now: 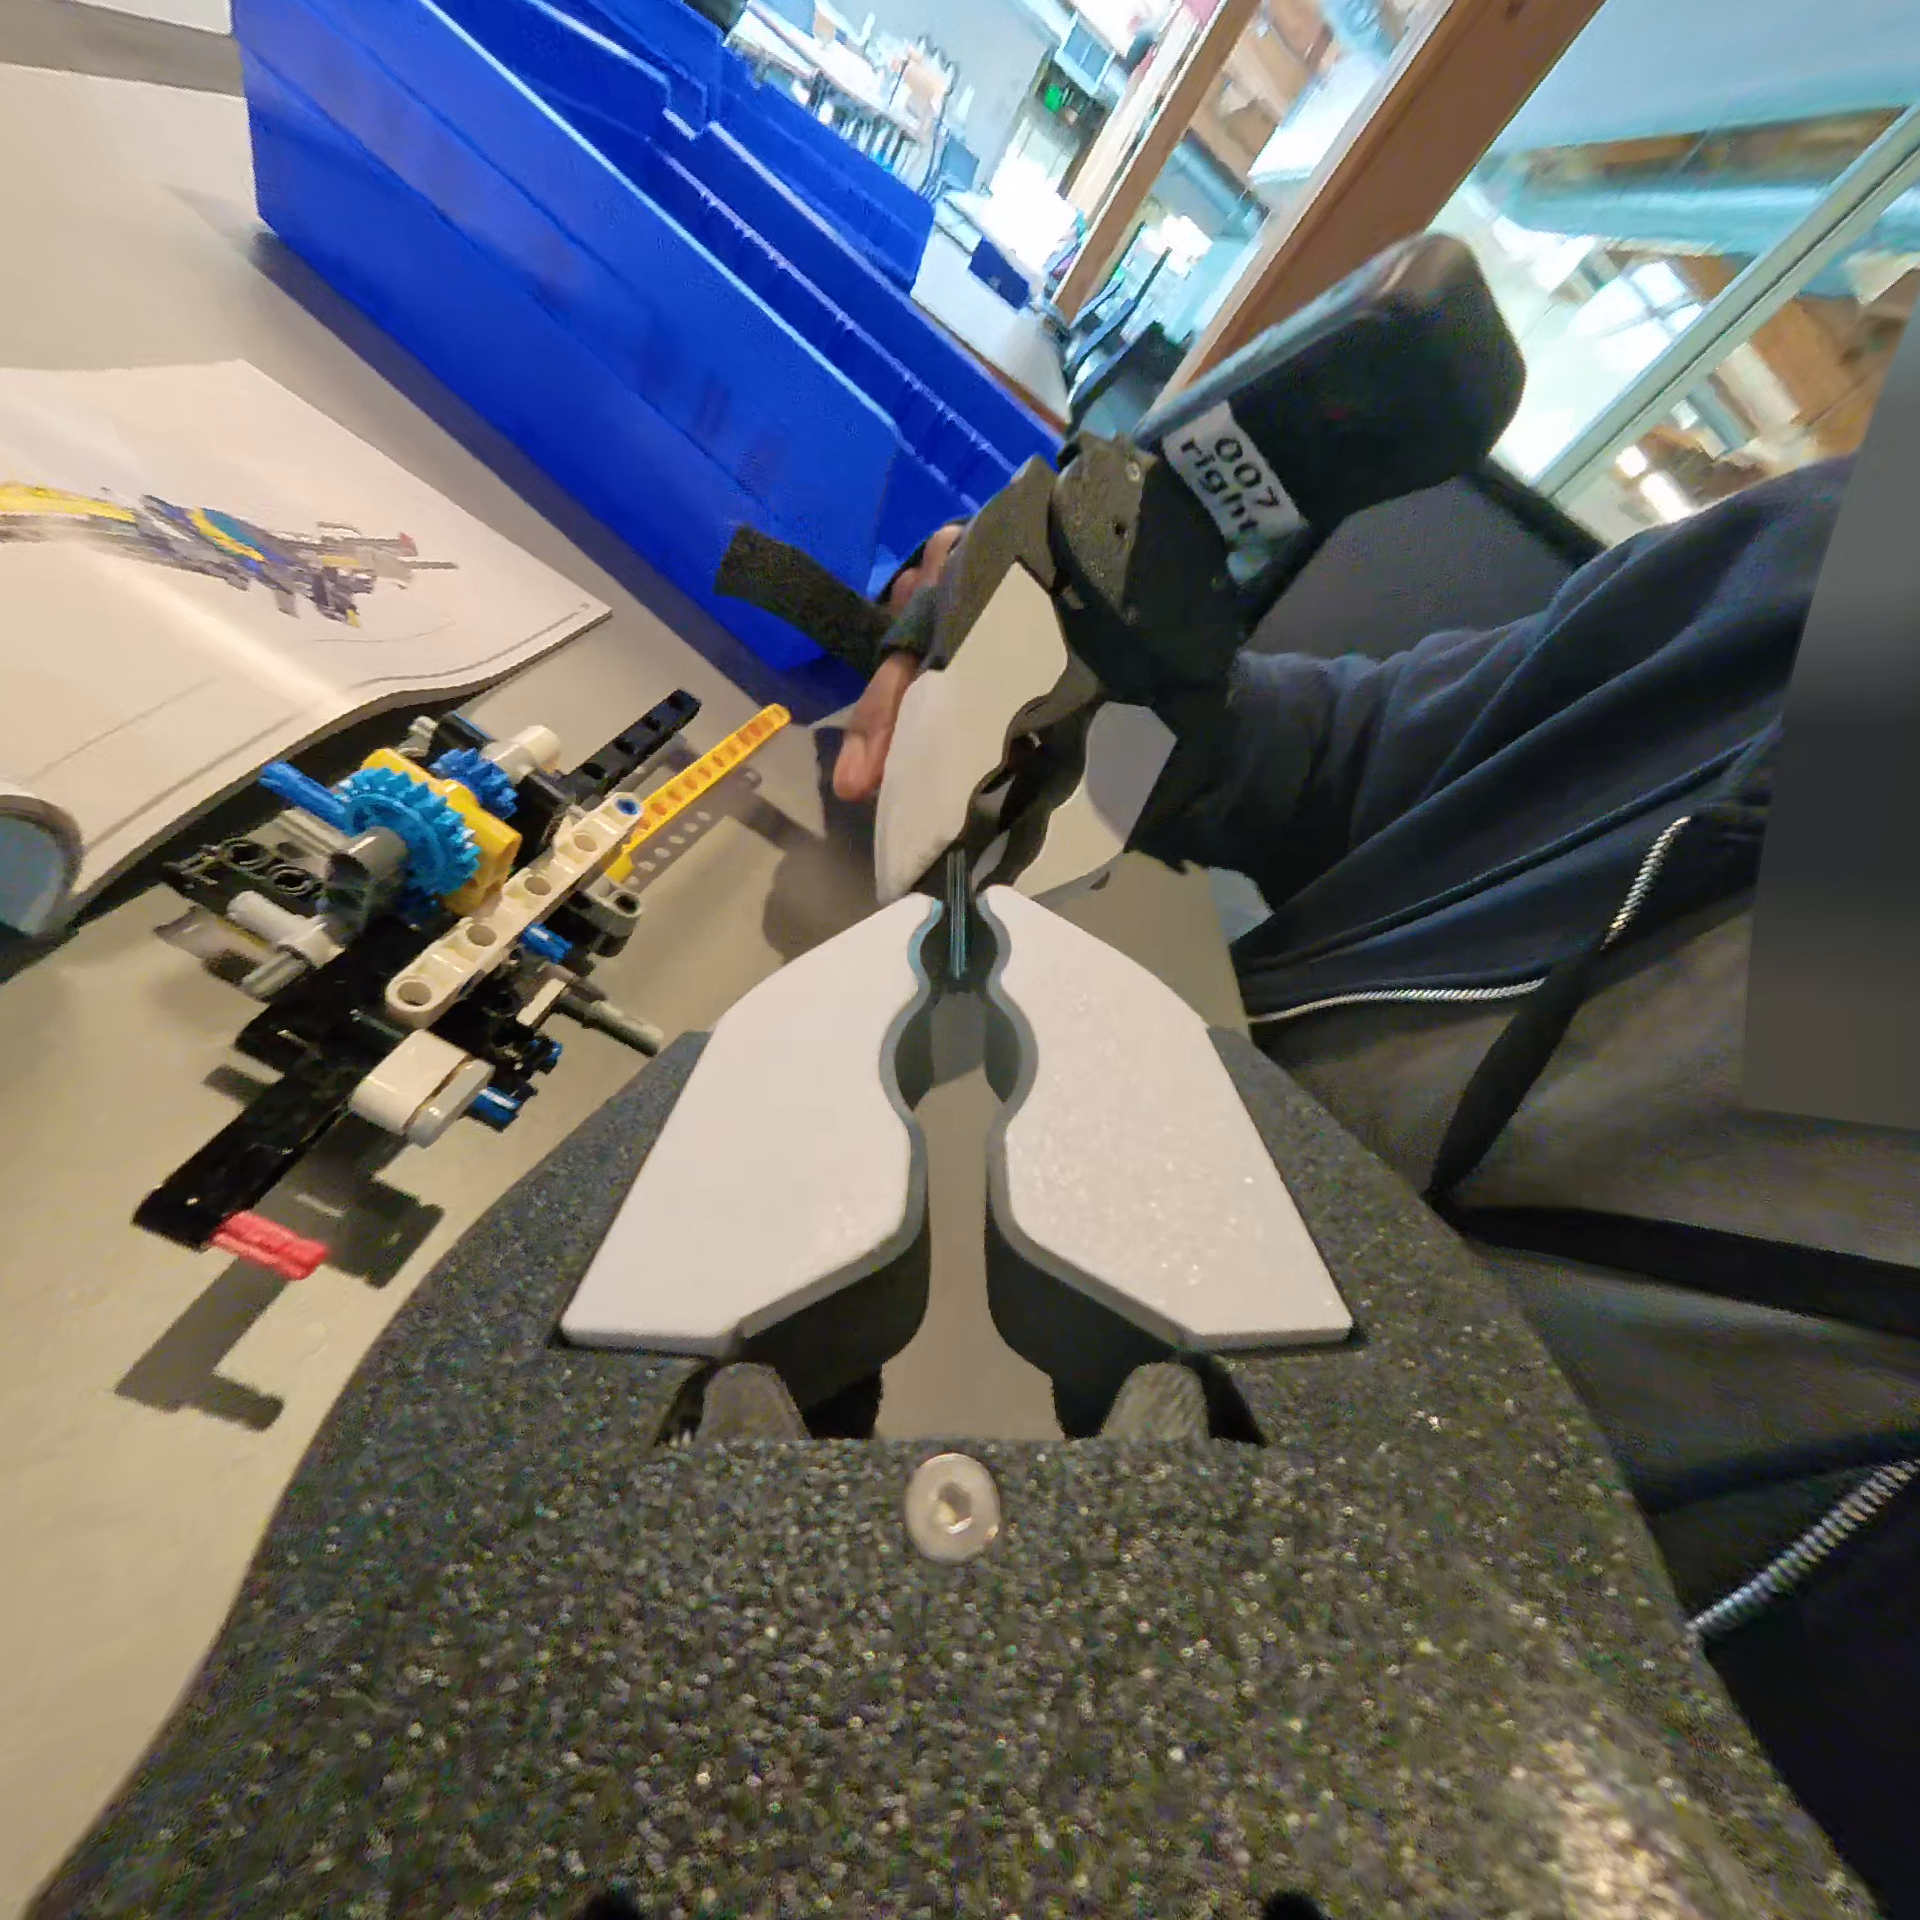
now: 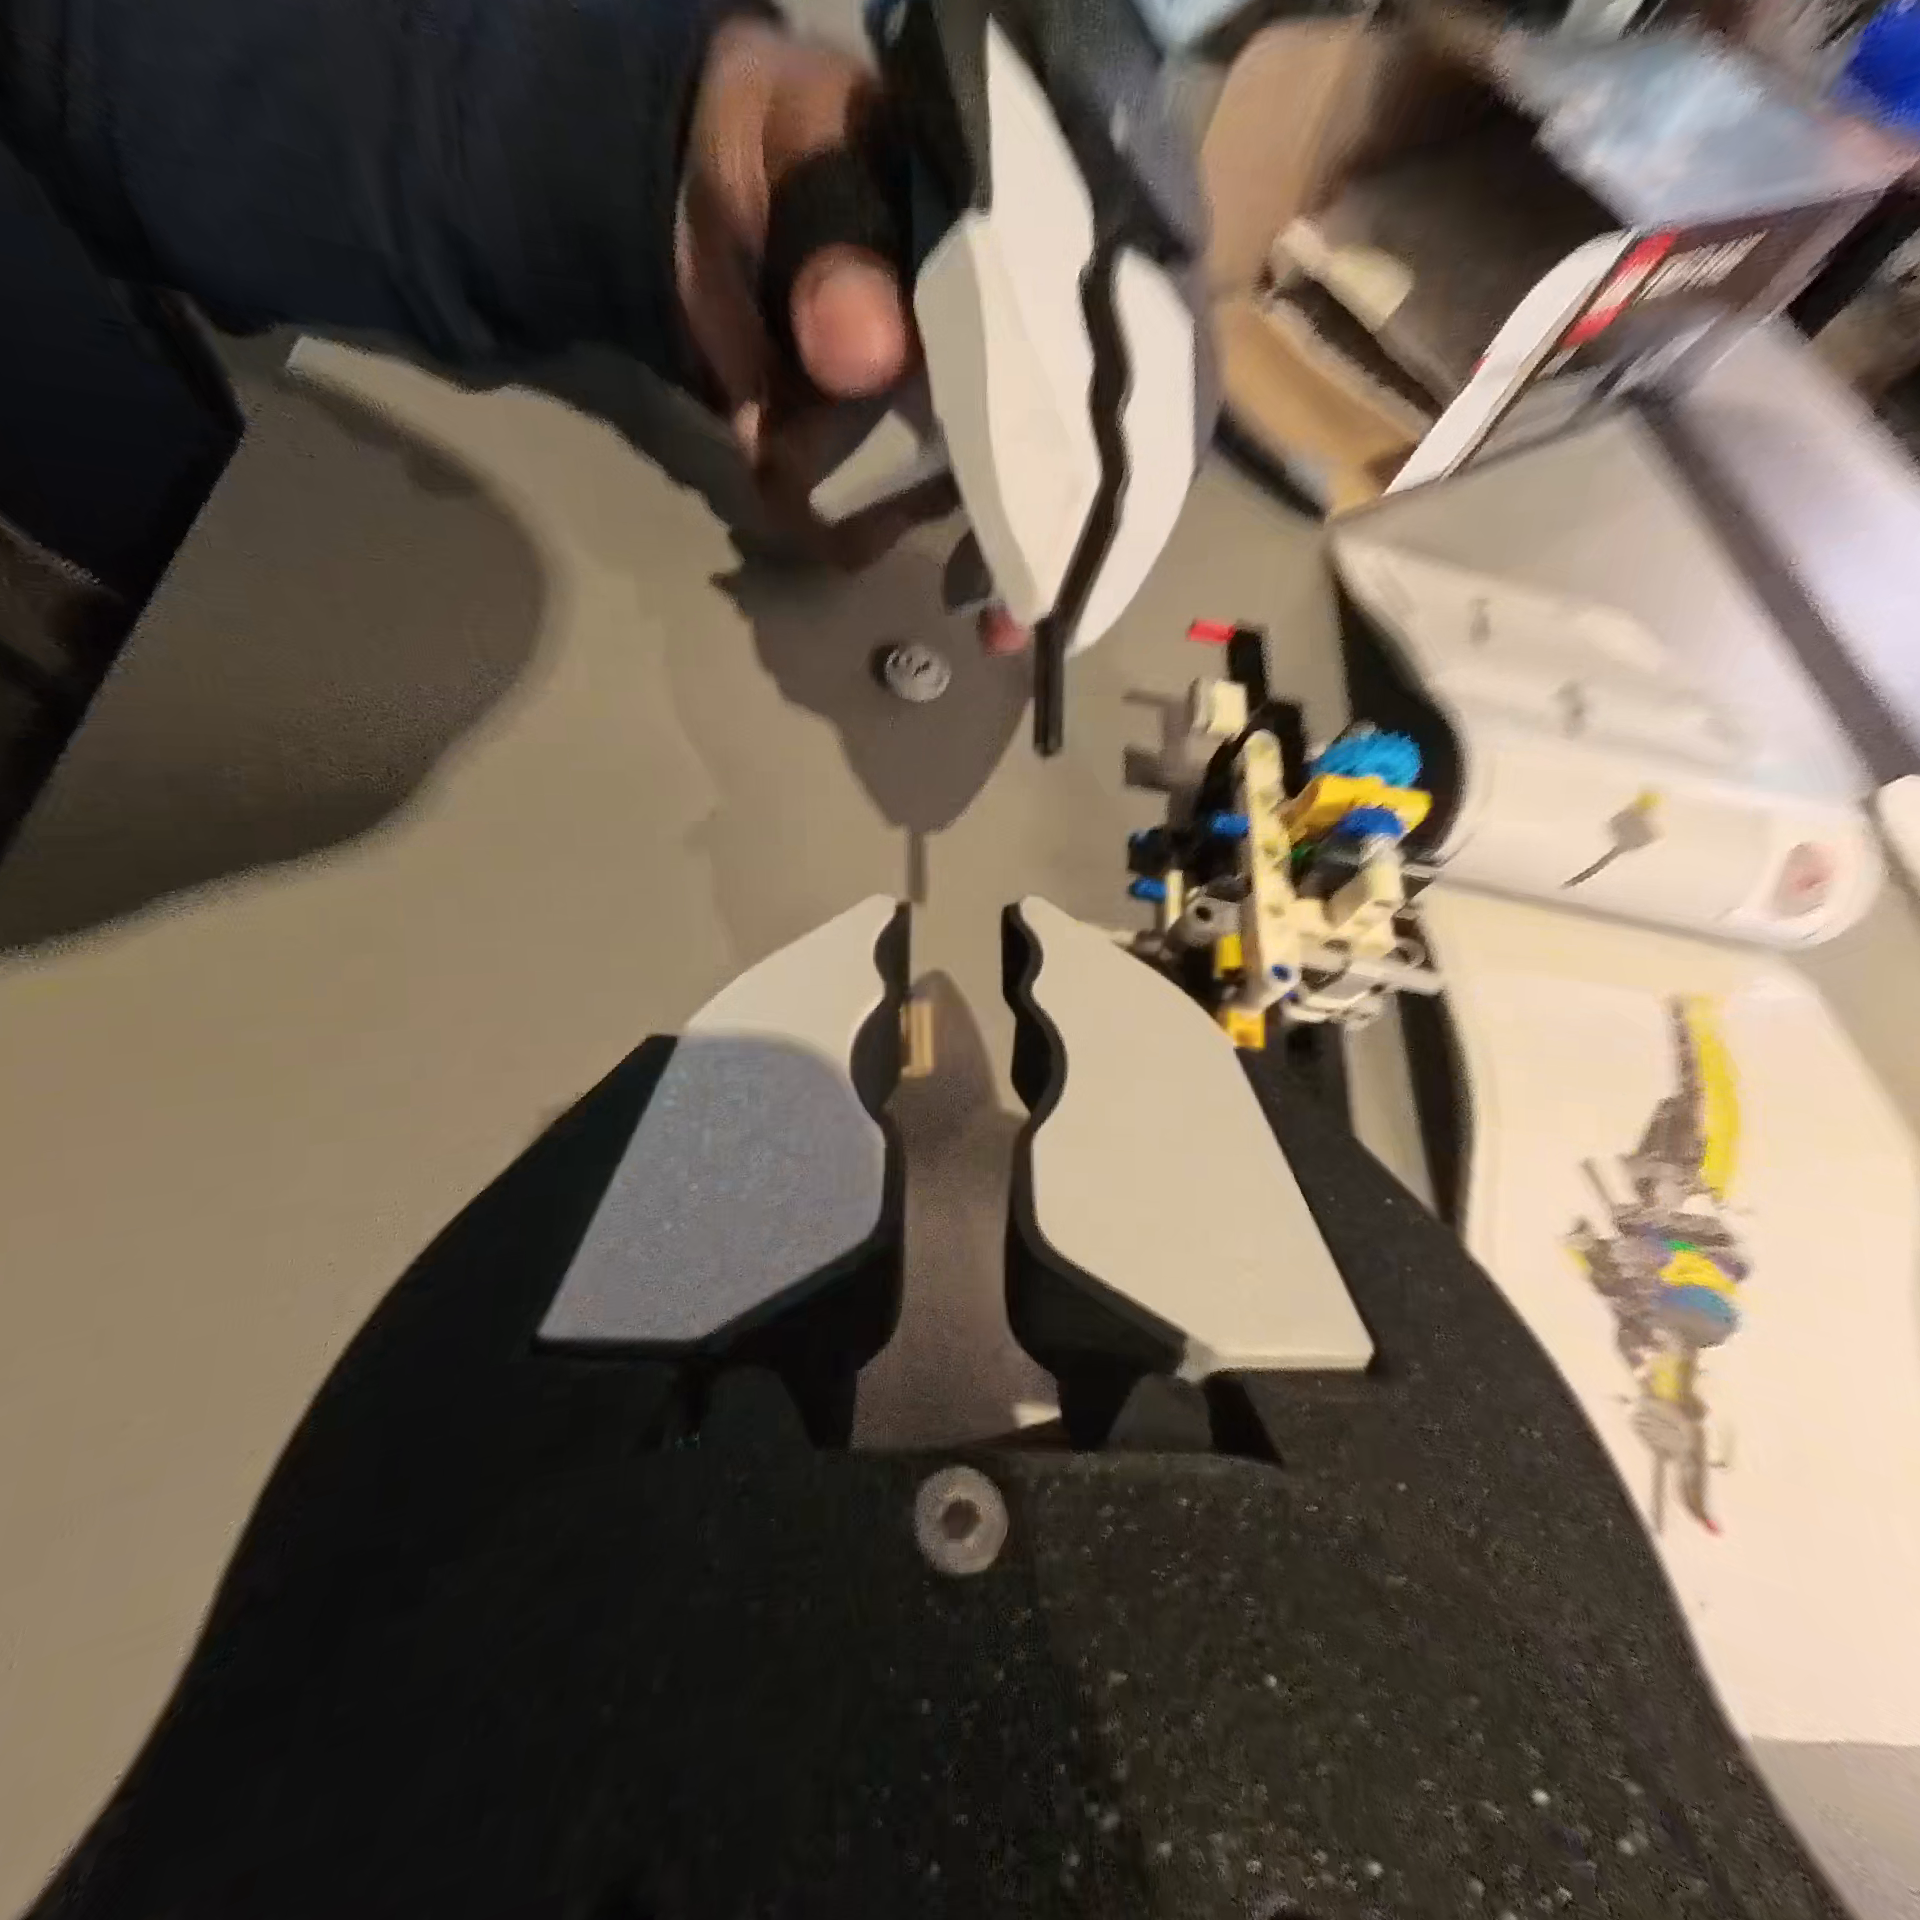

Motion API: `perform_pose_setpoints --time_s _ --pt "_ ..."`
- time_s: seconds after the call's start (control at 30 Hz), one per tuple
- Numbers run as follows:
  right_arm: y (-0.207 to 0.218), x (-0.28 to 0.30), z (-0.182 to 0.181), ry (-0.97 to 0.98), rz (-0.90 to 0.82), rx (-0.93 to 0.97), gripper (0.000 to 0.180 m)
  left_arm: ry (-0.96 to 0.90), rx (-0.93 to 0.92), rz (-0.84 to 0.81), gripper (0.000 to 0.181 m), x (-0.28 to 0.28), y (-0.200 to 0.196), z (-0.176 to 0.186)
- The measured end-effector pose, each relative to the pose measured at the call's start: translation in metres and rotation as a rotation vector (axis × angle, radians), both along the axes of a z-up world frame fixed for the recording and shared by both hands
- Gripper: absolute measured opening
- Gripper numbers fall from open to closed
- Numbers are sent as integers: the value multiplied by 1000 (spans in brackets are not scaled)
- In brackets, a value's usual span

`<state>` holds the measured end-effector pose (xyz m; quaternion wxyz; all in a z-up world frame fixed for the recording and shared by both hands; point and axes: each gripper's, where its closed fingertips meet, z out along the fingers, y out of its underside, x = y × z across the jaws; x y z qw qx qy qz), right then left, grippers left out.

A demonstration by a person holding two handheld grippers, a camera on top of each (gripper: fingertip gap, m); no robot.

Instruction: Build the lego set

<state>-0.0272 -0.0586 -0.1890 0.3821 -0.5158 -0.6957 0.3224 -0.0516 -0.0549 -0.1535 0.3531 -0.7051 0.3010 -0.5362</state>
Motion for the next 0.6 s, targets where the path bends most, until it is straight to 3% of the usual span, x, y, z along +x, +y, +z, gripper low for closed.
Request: perform_pose_setpoints --time_s 0.27,0.47,0.6 --pt "4 6 -47 -250 -38 1 17 146 25 3 4 -2 -2 -19" --pt "1 5 -49 -279 -35 -32 7 188 31 12 4 -3 -2 -23" --pt "7 -1 -38 -175 -50 1 6 197 52 36 4 -2 -1 -23"
